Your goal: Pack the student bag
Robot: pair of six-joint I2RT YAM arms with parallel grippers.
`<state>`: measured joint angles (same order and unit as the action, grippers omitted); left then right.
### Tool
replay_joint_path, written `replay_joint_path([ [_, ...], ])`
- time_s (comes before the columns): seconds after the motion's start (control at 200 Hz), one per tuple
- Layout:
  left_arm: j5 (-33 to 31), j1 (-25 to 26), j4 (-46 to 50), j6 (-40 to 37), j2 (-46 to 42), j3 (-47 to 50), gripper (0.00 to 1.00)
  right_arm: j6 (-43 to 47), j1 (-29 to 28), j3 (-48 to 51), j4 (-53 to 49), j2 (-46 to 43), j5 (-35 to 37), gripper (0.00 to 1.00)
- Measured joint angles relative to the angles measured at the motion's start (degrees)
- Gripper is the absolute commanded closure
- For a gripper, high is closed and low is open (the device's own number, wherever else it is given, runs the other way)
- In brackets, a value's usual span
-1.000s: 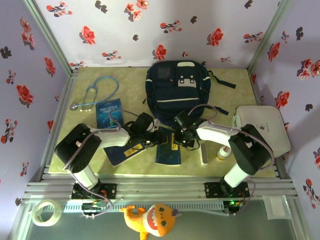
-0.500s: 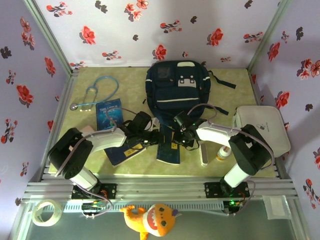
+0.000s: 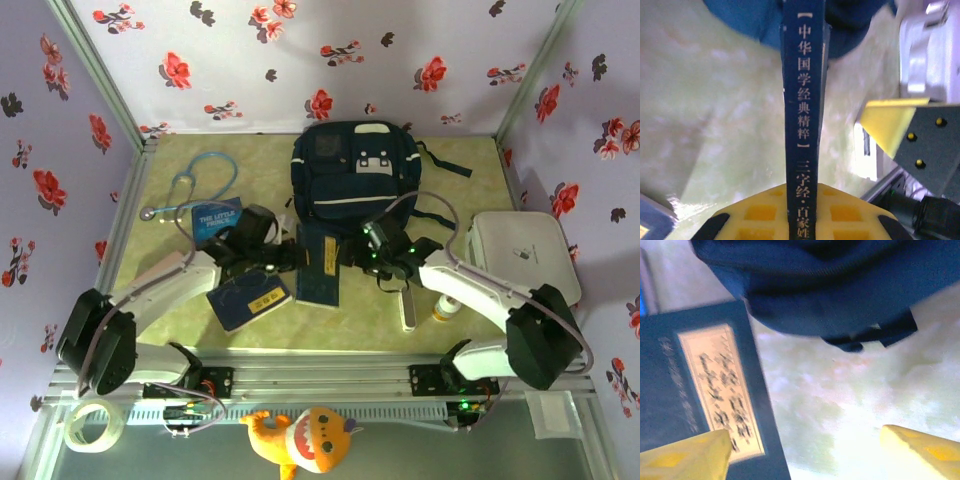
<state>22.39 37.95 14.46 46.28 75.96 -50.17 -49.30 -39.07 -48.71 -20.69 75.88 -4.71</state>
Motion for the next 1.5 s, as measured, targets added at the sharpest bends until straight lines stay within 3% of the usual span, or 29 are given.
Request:
replay_joint_path([
  [0.235,-2.95,-6.38,-1.14,1.77,-0.81,-12.09,1.0,-4.0,3.8,-3.17,7.91,-1.31,-2.82,0.07],
  [0.405,-3.43,-10.67,-8.96,9.4,2.6,-15.69,1.0,-10.71,5.35,-2.58,21.29,-1.31,-5.49,0.01],
  [0.615,-3.82,-11.5,-14.56,18.38,7.58,-16.48,1.0,-20.39,5.35,-2.1,37.48,-0.09,-8.37,0.01],
  [0.87,-3.78,-11.52,-23.56,26.56,8.09,-16.46,1.0,-28.02,5.35,-1.2,46.38,4.0,-9.03,0.02],
  [1.22,-2.91,-11.52,-28.11,30.93,9.31,-15.32,1.0,-32.3,5.35,-0.96,53.59,8.68,-9.27,0.17],
  [1.5,-1.77,-11.52,-29.92,32.11,9.62,-14.38,1.0,-33.86,5.35,-1.18,58.99,11.19,-8.98,0.43],
])
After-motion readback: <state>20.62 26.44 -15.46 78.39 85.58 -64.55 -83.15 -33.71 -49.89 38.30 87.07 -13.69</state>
